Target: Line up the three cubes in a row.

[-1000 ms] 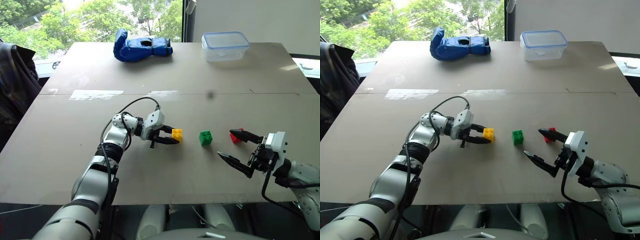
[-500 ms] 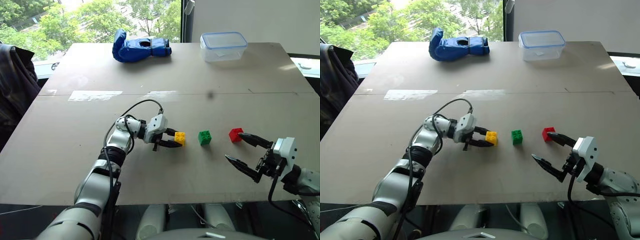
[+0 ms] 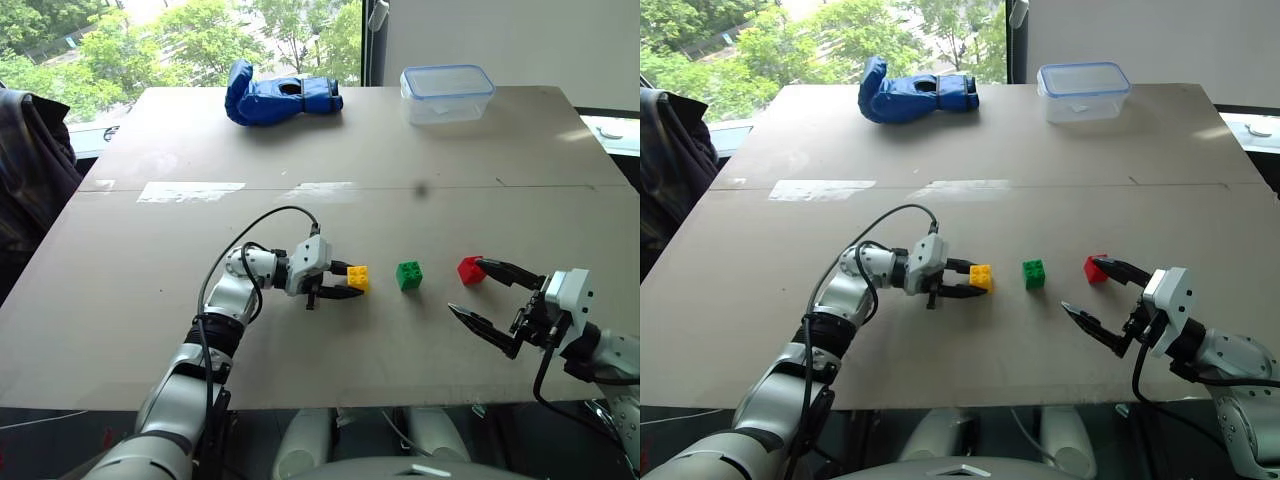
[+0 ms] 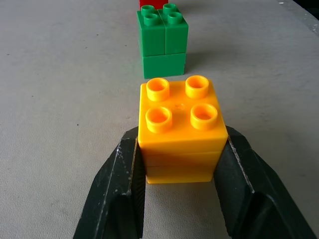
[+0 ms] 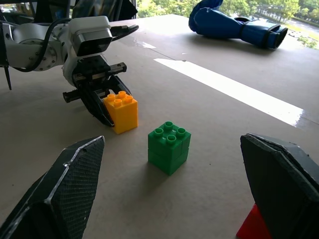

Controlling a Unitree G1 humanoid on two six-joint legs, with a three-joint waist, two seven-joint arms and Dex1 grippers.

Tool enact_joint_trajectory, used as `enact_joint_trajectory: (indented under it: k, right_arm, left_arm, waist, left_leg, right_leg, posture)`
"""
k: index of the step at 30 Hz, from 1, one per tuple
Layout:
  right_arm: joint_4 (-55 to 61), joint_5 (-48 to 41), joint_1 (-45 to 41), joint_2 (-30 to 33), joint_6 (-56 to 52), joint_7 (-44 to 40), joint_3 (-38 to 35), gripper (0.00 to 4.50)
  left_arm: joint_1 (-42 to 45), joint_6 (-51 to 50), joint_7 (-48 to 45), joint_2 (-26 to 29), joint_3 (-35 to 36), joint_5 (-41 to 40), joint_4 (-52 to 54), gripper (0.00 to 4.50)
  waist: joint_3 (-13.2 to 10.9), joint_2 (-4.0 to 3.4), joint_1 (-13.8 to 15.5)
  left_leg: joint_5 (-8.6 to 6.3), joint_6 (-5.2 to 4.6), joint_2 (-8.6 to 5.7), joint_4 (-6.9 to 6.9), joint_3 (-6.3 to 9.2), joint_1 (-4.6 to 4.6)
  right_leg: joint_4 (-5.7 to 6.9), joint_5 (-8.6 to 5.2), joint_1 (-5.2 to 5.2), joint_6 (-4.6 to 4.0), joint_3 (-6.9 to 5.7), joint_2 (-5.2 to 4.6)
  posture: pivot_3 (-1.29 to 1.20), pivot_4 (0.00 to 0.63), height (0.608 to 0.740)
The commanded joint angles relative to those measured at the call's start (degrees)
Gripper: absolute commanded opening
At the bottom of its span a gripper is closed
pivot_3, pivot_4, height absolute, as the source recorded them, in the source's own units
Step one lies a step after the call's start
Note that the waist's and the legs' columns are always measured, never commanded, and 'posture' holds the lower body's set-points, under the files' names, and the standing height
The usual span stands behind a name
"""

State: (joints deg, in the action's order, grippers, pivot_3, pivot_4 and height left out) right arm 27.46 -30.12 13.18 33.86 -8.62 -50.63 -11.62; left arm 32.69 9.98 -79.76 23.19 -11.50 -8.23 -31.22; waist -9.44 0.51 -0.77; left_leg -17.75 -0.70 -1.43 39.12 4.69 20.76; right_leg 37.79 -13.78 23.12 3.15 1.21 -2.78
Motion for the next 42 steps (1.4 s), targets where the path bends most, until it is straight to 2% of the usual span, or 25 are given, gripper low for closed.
enact_joint_trajectory:
  k: [1, 2, 4, 5, 6, 7, 17, 20, 23, 28, 32, 34, 38, 42]
  right_arm:
    - [0.9, -0.1, -0.2, -0.2, 0.8, 0.3, 0.0, 4.50]
    - [1.0, -0.1, -0.1, -0.3, 0.8, 0.4, 0.0, 4.50]
    - [1.1, 0.0, -0.1, -0.5, 0.7, 0.6, 0.0, 4.50]
    - [1.1, 0.0, -0.1, -0.5, 0.7, 0.6, 0.0, 4.50]
    - [1.1, 0.0, -0.1, -0.5, 0.7, 0.7, 0.0, 4.50]
    - [1.1, 0.1, -0.1, -0.6, 0.8, 0.7, 0.0, 4.50]
    - [1.1, 0.1, -0.3, -0.8, 1.0, 1.2, 0.3, 4.50]
    - [1.1, -0.1, -0.5, -0.8, 0.9, 1.1, 0.5, 4.50]
    - [0.6, -0.1, -0.4, -0.5, 0.9, 0.7, 0.3, 4.50]
    - [-1.4, 0.2, 1.4, 0.2, 2.0, -0.7, -0.7, 4.50]
    - [-7.8, 2.3, 3.5, 0.0, 5.3, -2.8, -0.7, 4.50]
    - [-11.6, 2.9, 3.5, -0.6, 7.3, -3.6, -0.8, 4.50]
    - [-19.1, 4.7, 2.7, -0.6, 11.8, -6.4, 0.0, 4.50]
    - [-24.5, 5.2, 0.3, -0.4, 13.8, -8.3, 0.4, 4.50]
  left_arm:
    - [-1.9, -2.0, -0.4, 0.9, -1.7, 1.1, 0.3, 2.31]
    - [-2.0, -1.6, -0.1, 0.9, -1.6, 1.1, 0.4, 2.42]
    - [-2.0, -1.4, 0.4, 0.9, -1.6, 1.2, 0.5, 3.36]
    - [-1.9, -1.6, 0.5, 0.9, -1.7, 1.3, 0.4, 3.65]
    - [-1.9, -1.7, 0.5, 1.1, -1.8, 1.4, 0.4, 4.23]
    - [-1.8, -1.6, 0.6, 1.1, -1.9, 1.6, 0.3, 4.46]
    - [-1.4, 1.4, 3.2, 2.0, -1.0, 1.8, -1.6, 4.46]
    - [-2.6, 2.0, 2.1, 3.1, 0.9, -0.7, -0.3, 4.46]
    - [-6.8, 0.7, -3.2, 7.7, 2.4, -4.0, 3.1, 4.46]
    - [-11.7, -0.1, -3.0, 12.8, 6.0, -6.5, 6.2, 4.46]
    - [-20.2, -6.0, 3.7, 15.8, 9.7, -7.8, 17.8, 4.46]
    - [-24.9, -12.2, 7.1, 16.1, 10.9, -10.5, 26.9, 4.46]
    - [-37.8, -23.5, 18.7, 13.9, 12.9, -14.2, 47.5, 4.46]
    - [-46.8, -29.0, 27.8, 12.3, 12.5, -11.4, 56.9, 4.46]
  waist:
    - [0.0, 0.00, 0.0]
    - [0.0, -0.01, -0.1]
    - [0.0, -0.01, 0.0]
    - [0.0, -0.01, 0.0]
    - [0.0, -0.01, 0.1]
    - [0.0, -0.01, 0.1]
    - [0.0, -0.02, 0.1]
    - [0.0, -0.02, -0.1]
    - [0.0, -0.03, -0.9]
    - [0.0, -0.04, -1.1]
    - [0.0, -0.06, -1.2]
    - [0.0, -0.09, -1.1]
    - [-0.1, -0.16, -0.9]
    - [-0.1, -0.22, -0.4]
  left_leg:
    - [0.00, 0.00, 0.00, 0.00, 0.00, 0.00]
    - [0.00, 0.00, 0.00, 0.00, 0.00, 0.00]
    - [0.00, 0.00, 0.01, 0.00, 0.01, 0.00]
    - [0.00, 0.00, 0.00, 0.00, 0.00, 0.00]
    - [0.00, 0.00, 0.00, 0.01, 0.00, 0.00]
    - [0.00, 0.00, -0.01, 0.02, 0.00, -0.01]
    - [0.00, 0.00, -0.01, 0.03, 0.03, -0.08]
    - [0.01, 0.00, -0.01, 0.03, 0.03, -0.09]
    - [0.00, 0.01, 0.07, 0.02, -0.02, -0.11]
    - [0.00, 0.00, 0.13, -0.01, -0.01, -0.10]
    - [-0.01, -0.01, 0.15, -0.02, -0.05, -0.10]
    - [-0.01, -0.01, 0.16, -0.04, -0.05, -0.08]
    - [-0.05, -0.07, 0.18, -0.06, -0.10, -0.03]
    - [-0.06, -0.06, 0.24, -0.12, -0.10, -0.06]
  right_leg:
    - [0.00, 0.00, 0.00, 0.00, 0.00, 0.00]
    - [0.00, 0.00, 0.00, 0.00, 0.00, 0.00]
    - [0.01, 0.00, 0.00, 0.00, 0.00, 0.00]
    - [0.02, 0.00, 0.00, 0.00, 0.00, -0.01]
    - [0.03, 0.00, 0.00, 0.00, 0.01, -0.01]
    - [0.04, 0.00, -0.01, 0.00, 0.00, -0.01]
    - [0.07, 0.00, -0.08, 0.00, 0.00, 0.00]
    - [0.08, 0.00, -0.08, 0.00, 0.00, 0.00]
    - [0.10, 0.00, -0.05, -0.01, 0.07, 0.08]
    - [0.06, -0.01, -0.04, -0.03, 0.06, 0.06]
    - [0.02, -0.01, -0.04, -0.03, 0.10, 0.00]
    - [-0.01, -0.01, -0.03, -0.03, 0.09, -0.06]
    - [-0.07, 0.00, -0.01, -0.02, 0.24, -0.36]
    - [-0.07, -0.01, 0.00, -0.03, 0.35, -0.35]
  posture:
    - [0.00, 0.150, 0.740]
    - [0.00, 0.150, 0.740]
    - [0.00, 0.150, 0.740]
    - [0.00, 0.150, 0.740]
    - [0.00, 0.150, 0.740]
    - [0.00, 0.150, 0.740]
    - [0.00, 0.150, 0.740]
    - [0.00, 0.150, 0.740]
    - [0.00, 0.150, 0.740]
    - [0.00, 0.150, 0.740]
    - [0.00, 0.150, 0.740]
    - [0.00, 0.150, 0.740]
    - [0.00, 0.150, 0.740]
    - [0.00, 0.150, 0.740]
